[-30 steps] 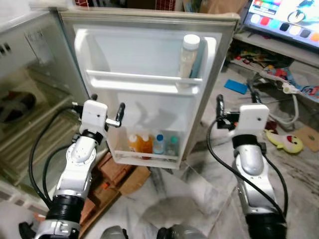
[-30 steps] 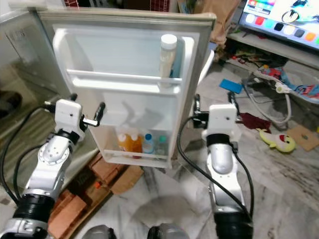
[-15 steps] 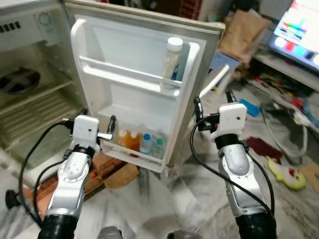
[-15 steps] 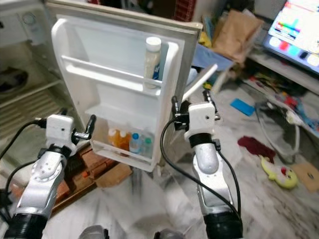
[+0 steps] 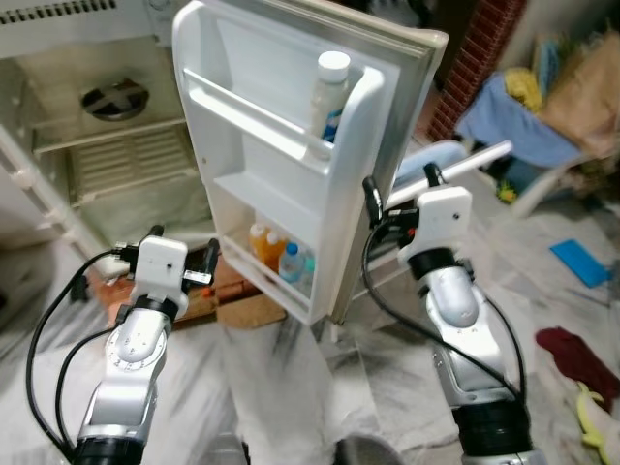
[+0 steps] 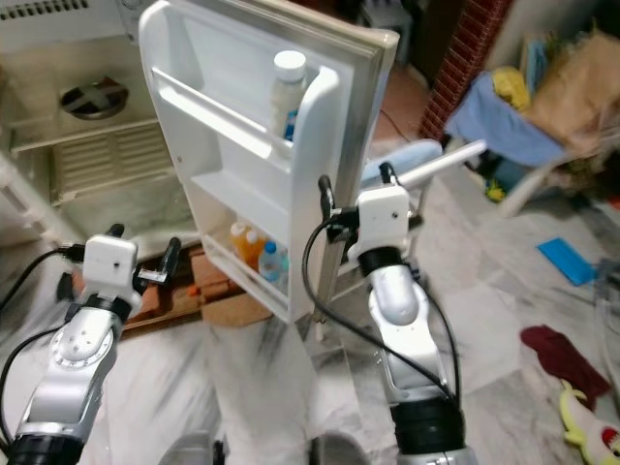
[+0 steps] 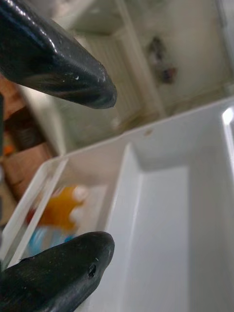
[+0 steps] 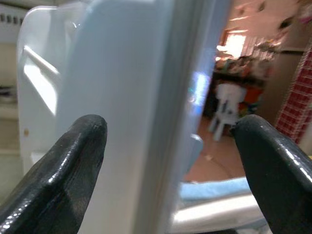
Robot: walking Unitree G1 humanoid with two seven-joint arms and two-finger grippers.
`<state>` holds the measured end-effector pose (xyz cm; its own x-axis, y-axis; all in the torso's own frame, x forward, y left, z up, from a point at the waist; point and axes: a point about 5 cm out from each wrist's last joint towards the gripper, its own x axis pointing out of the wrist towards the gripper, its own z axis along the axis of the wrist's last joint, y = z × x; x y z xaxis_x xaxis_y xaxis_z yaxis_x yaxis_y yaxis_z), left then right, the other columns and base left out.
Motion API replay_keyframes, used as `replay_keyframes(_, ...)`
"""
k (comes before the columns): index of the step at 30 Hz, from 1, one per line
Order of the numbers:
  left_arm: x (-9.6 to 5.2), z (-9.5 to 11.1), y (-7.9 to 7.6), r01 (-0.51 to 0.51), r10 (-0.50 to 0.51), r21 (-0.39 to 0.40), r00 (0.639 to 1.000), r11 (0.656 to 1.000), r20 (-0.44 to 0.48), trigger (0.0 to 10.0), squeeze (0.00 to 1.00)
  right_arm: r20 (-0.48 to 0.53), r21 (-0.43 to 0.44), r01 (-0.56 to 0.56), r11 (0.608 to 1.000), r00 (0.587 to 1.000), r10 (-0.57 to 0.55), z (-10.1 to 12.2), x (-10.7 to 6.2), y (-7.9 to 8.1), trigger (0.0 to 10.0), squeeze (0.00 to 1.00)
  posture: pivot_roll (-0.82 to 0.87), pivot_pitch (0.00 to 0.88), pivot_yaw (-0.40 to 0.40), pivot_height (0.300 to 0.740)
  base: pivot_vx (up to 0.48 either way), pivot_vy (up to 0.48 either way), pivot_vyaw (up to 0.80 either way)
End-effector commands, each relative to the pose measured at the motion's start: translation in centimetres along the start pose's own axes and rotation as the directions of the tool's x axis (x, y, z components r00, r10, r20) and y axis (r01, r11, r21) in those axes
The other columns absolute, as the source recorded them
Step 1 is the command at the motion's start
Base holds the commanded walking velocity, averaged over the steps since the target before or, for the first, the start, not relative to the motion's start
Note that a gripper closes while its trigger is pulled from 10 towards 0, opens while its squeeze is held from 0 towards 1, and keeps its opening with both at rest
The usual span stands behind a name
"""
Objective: Restocking fridge
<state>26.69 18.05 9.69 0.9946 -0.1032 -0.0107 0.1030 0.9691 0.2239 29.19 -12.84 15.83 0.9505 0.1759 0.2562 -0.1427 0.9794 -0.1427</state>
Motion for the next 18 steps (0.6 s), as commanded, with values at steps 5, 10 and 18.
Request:
replay_keyframes(5,-0.1,0.3,-0.4,0.012,-0.012,0.019,1.000,1.000,-0.011,10.0,0.00,0.038,0.018,-0.043,0.999,0.998,0.042,0.7,1.2,0.0,10.0,0.00,0.01,0.090,-0.035,0.740,0.000,-0.163,0.80)
replay_keyframes(10,-0.4,0.1,0.1,-0.055,0.055,0.014,0.998,0.998,-0.032,10.0,0.00,0.048,0.024,-0.090,0.996,0.995,0.088,0.9,2.5,0.3,10.0,0.00,0.03,0.092,-0.040,0.740,0.000,0.000,0.80)
replay_keyframes(18,-1.9,-1.4,1.6,-0.181,0.172,-0.043,0.973,0.983,-0.152,10.0,0.00,0.077,-0.010,-0.094,0.996,0.993,0.095,1.7,5.2,0.3,10.0,0.00,0.07,0.098,-0.045,0.740,0.000,0.000,0.57)
